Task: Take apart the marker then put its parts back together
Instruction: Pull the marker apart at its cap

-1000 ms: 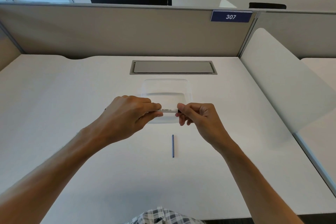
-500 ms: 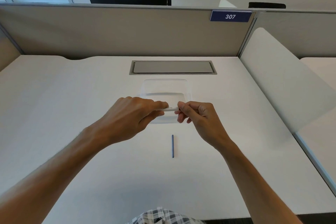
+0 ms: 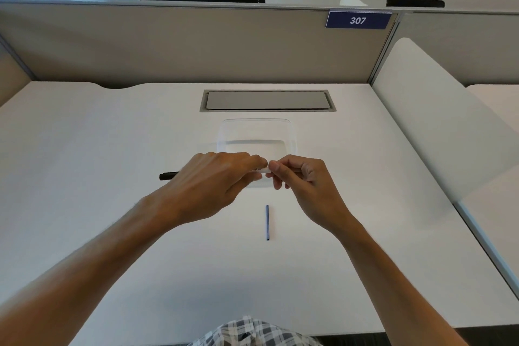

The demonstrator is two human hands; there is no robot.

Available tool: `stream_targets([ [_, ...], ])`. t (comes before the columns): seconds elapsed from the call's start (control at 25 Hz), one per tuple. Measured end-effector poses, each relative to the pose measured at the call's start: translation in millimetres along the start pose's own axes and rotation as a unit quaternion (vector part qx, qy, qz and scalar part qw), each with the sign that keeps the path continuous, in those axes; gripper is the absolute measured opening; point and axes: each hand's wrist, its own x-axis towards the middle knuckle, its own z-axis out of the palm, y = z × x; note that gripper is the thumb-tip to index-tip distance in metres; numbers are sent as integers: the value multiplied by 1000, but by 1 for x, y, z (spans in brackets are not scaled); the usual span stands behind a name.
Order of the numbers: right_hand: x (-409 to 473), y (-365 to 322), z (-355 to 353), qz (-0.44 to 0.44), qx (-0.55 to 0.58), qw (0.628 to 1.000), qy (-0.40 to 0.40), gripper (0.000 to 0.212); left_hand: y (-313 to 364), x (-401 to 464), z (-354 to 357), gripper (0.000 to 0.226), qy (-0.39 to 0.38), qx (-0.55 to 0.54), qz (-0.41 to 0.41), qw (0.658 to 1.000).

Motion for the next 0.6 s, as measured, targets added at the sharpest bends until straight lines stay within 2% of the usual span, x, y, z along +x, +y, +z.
stream_targets([
  [0.28, -2, -5, 3, -63, -40, 997, 1, 23, -8, 6, -13, 26, -76, -74, -1, 994],
  [0.6, -3, -2, -6, -76, -47, 994, -63, 13, -10, 7, -28, 26, -145, -158, 22, 976],
])
